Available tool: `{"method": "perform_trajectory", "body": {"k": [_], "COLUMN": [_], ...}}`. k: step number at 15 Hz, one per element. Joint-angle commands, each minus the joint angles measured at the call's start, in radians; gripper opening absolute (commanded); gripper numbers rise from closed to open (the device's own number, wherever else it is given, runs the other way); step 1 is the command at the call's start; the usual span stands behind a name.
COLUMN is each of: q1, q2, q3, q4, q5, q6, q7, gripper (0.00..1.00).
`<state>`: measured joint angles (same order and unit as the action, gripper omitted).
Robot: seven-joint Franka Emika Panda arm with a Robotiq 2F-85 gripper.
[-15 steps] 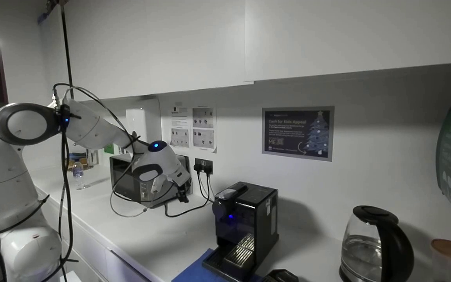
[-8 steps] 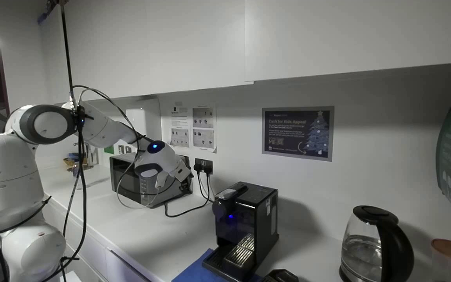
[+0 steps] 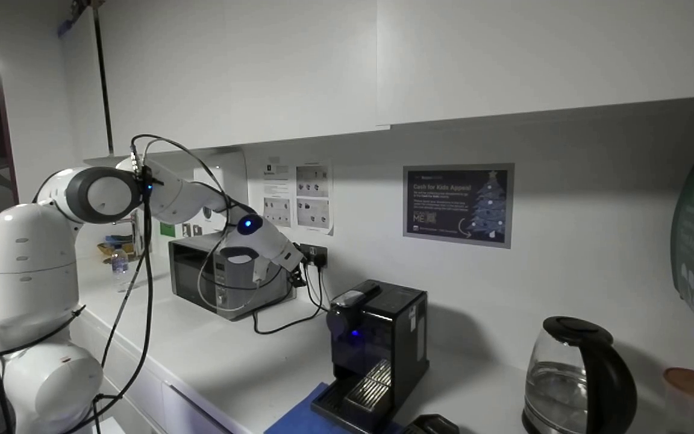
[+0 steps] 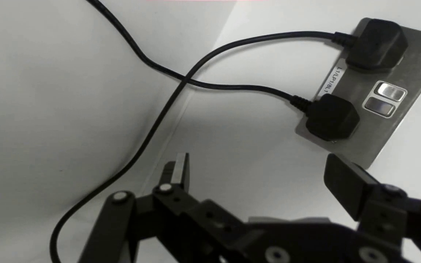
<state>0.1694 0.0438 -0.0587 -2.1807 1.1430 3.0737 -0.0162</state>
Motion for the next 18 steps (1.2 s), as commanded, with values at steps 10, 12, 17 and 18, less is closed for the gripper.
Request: {"method": "perform_trajectory", "body": {"k": [10,12,17,18], "q1": [-0.002,-0.001,0.000,0.002], "q2": [0.163,0.184,0.227,0.231], "q3": [0.063,0.072,0.086,0.088], "q4": [0.260,0.286,0.335,0.341], "q5": [0.376,0.408,0.461,0.468], "q6": [0.011,0.010,0.010,0.014], "q7": [-0.329,-0.357,-0.413,-0.424], "gripper": [1.00,1.00,1.00,1.00]}}
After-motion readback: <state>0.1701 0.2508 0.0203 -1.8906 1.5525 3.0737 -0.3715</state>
